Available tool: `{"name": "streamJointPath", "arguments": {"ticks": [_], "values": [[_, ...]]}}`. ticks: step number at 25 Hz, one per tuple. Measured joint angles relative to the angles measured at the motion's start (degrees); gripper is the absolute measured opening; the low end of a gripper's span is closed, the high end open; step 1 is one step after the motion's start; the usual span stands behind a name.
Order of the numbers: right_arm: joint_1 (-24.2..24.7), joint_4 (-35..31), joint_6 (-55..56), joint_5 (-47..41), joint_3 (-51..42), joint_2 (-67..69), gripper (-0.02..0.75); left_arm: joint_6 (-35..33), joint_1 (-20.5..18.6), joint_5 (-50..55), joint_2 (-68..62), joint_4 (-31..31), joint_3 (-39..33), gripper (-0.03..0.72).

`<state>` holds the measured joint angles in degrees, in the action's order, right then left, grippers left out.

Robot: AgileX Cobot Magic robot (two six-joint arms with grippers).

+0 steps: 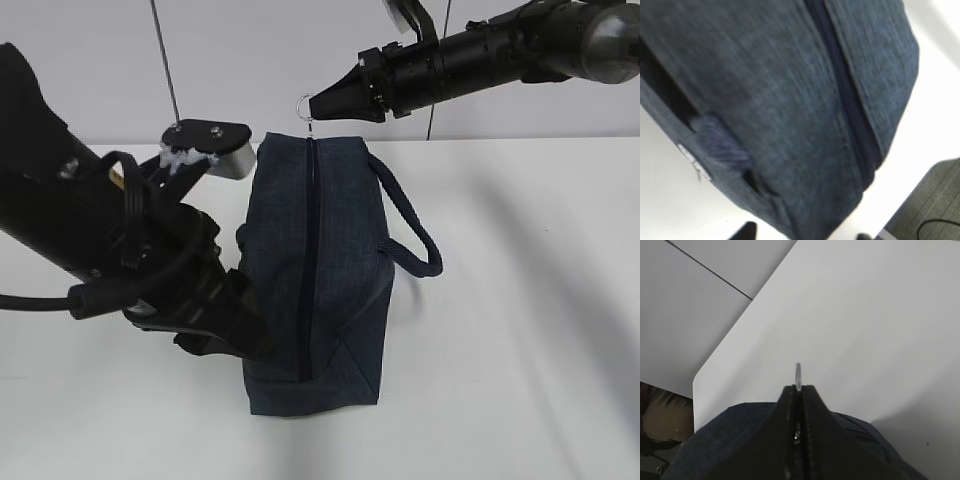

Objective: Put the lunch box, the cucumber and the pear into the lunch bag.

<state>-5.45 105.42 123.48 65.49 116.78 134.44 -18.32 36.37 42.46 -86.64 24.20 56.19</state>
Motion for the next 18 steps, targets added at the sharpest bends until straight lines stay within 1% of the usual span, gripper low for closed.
{"name": "streamJointPath", "arguments": {"ticks": [1,2,4,8,13,15,18], "values": [[0.1,0.0,0.0,0.0,0.0,0.0,0.000,0.2,-0.3,0.0,0.2,0.2,0.1,0.351],[0.1,0.0,0.0,0.0,0.0,0.0,0.000,0.3,-0.8,0.0,0.4,0.4,0.1,0.384],[0.2,0.0,0.0,0.0,0.0,0.0,0.000,0.4,-1.9,-0.2,1.1,1.4,0.1,0.424],[0.2,0.0,0.0,0.0,0.0,0.0,0.000,0.4,-5.2,-4.6,2.4,4.9,0.1,0.442],[0.2,0.0,0.0,0.1,0.0,0.0,0.000,0.4,-10.2,-11.6,2.4,13.4,0.1,0.445],[0.2,0.0,0.0,0.2,0.0,0.0,0.000,0.4,-11.2,-15.3,2.4,15.6,0.1,0.445],[0.2,0.0,0.0,0.6,0.0,0.0,0.000,0.4,-11.9,-18.0,2.0,16.6,2.3,0.445]]}}
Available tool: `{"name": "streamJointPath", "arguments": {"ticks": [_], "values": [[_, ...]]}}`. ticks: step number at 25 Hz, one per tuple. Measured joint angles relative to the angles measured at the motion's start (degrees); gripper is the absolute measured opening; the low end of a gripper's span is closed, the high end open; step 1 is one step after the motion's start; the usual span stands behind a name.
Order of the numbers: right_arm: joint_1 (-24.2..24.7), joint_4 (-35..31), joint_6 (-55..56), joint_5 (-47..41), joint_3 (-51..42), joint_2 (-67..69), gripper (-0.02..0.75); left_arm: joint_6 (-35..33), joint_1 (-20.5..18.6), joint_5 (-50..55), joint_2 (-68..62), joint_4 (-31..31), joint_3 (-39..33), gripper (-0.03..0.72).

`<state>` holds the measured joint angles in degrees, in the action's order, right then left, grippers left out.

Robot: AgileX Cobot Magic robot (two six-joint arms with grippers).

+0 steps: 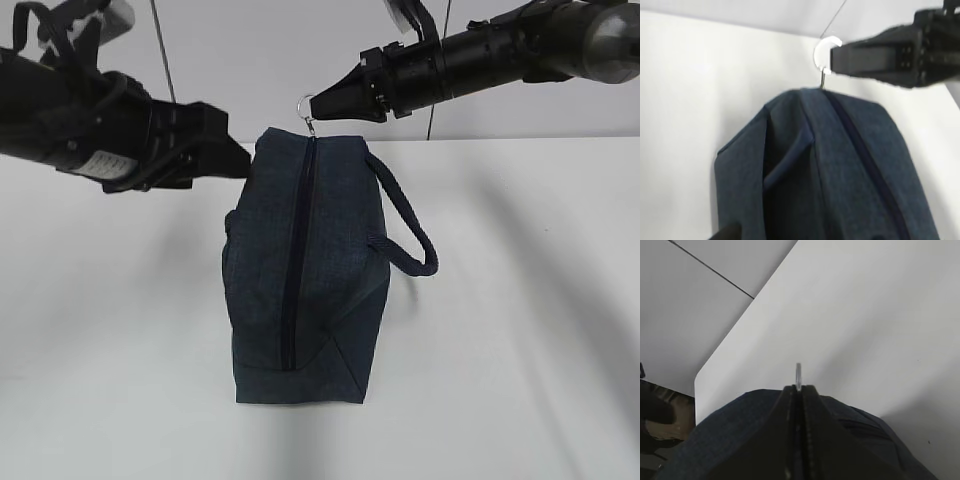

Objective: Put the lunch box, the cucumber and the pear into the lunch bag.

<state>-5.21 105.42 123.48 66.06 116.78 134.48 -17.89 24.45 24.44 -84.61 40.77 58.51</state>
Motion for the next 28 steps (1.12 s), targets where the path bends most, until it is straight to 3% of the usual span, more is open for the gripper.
{"name": "streamJointPath", "arguments": {"ticks": [7,14,20,28], "values": [[0.0,0.0,0.0,0.0,0.0,0.0,0.000,-0.2,0.0,1.9,-4.5,0.3,10.7,0.445],[0.0,0.0,0.2,0.8,0.1,0.0,0.000,-0.3,-0.3,10.4,-16.6,-2.3,22.7,0.442],[0.0,0.0,0.4,0.8,0.1,0.0,0.000,-0.4,-2.7,15.2,-22.7,-4.3,28.4,0.360],[0.0,0.0,0.4,0.8,0.1,0.0,0.000,-0.4,-4.0,15.6,-23.3,-4.3,29.0,0.244]]}}
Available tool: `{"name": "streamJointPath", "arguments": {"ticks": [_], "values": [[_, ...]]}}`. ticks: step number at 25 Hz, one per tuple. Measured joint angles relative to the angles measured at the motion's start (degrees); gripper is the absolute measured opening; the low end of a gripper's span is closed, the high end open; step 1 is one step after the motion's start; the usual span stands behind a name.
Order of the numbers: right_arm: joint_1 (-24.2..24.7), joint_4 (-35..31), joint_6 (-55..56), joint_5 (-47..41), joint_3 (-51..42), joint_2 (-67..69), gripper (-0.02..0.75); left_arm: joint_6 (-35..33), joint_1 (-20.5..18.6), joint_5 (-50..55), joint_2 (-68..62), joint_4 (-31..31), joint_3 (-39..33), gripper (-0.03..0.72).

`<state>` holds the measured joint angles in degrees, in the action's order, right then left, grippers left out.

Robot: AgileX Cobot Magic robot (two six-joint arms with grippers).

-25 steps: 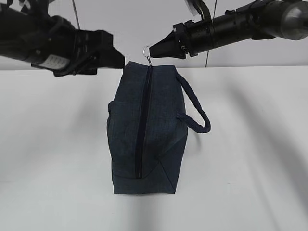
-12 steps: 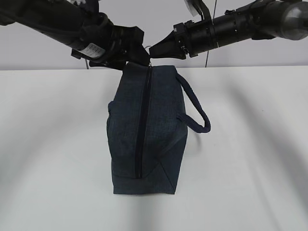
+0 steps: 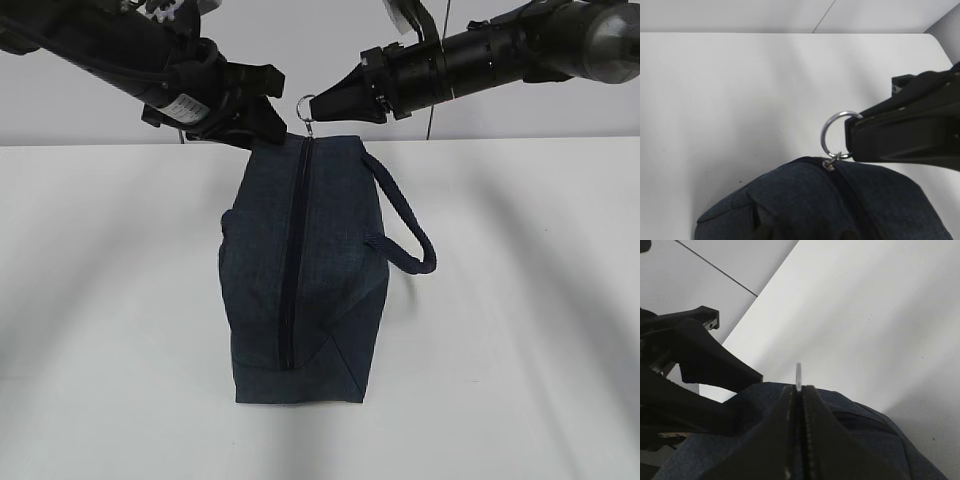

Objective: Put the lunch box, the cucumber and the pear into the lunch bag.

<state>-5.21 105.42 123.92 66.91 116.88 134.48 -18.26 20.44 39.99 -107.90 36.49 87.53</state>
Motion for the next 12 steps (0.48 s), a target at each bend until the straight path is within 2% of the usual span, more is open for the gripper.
{"name": "streamJointPath", "arguments": {"ticks": [4,6,8,12], "values": [[0.0,0.0,0.0,0.0,0.0,0.0,0.000,0.0,0.0,0.5,-0.7,0.3,0.1,0.213],[0.0,0.0,0.0,0.2,0.0,0.0,0.000,-0.1,0.0,1.2,-1.1,0.5,0.1,0.155],[0.0,0.0,0.0,0.3,0.0,0.0,0.000,-1.3,0.0,1.8,-1.1,0.6,0.1,0.063],[0.0,0.0,0.1,0.3,0.0,0.0,0.000,-3.2,0.0,2.1,-1.1,0.6,0.2,0.021]]}}
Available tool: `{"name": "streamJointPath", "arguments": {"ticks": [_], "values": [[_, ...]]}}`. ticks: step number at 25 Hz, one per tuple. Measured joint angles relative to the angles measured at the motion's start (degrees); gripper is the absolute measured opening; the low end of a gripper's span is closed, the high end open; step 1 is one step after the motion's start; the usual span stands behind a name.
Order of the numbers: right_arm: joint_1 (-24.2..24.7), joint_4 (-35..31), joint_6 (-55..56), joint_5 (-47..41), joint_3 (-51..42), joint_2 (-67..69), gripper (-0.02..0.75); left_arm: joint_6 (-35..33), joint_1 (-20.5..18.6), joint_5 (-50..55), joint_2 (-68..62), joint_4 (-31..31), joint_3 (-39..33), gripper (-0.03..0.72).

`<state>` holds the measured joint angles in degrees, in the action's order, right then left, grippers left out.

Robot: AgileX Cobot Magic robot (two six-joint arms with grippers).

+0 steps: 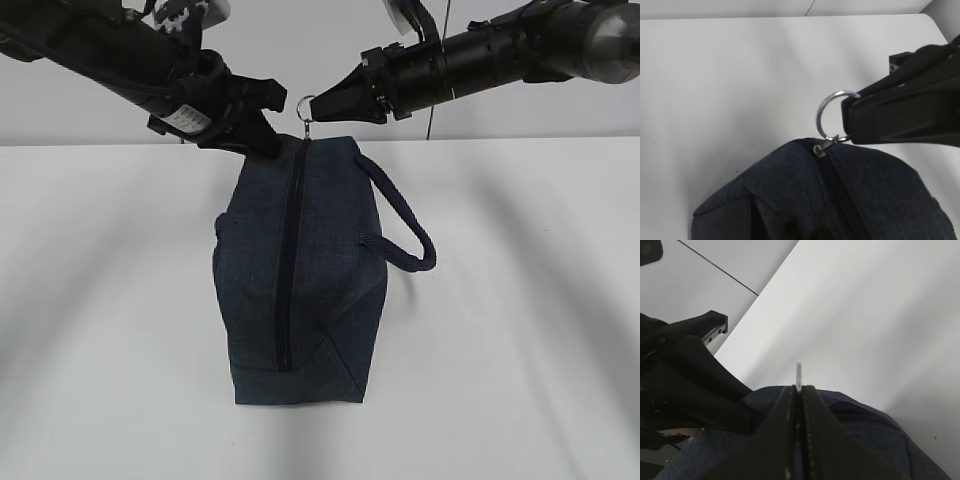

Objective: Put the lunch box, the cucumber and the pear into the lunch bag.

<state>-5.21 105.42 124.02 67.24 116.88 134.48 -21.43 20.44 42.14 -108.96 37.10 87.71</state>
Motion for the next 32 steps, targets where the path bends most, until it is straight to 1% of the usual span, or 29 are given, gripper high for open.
{"name": "streamJointPath", "arguments": {"ticks": [12,20,26,32], "values": [[1.2,0.0,0.9,-0.3,0.0,2.5,0.000,-4.2,0.0,1.7,1.7,-0.2,0.0,0.018],[1.8,0.0,1.0,-0.3,0.0,3.0,0.000,-9.7,0.0,2.7,1.7,5.0,0.0,0.017],[1.8,0.0,1.0,-1.0,0.1,5.2,0.000,-11.9,0.0,3.3,1.7,6.2,-0.1,0.017],[2.0,0.0,1.1,-2.5,0.1,7.1,0.000,-15.0,0.0,4.6,1.7,9.4,-0.1,0.017]]}}
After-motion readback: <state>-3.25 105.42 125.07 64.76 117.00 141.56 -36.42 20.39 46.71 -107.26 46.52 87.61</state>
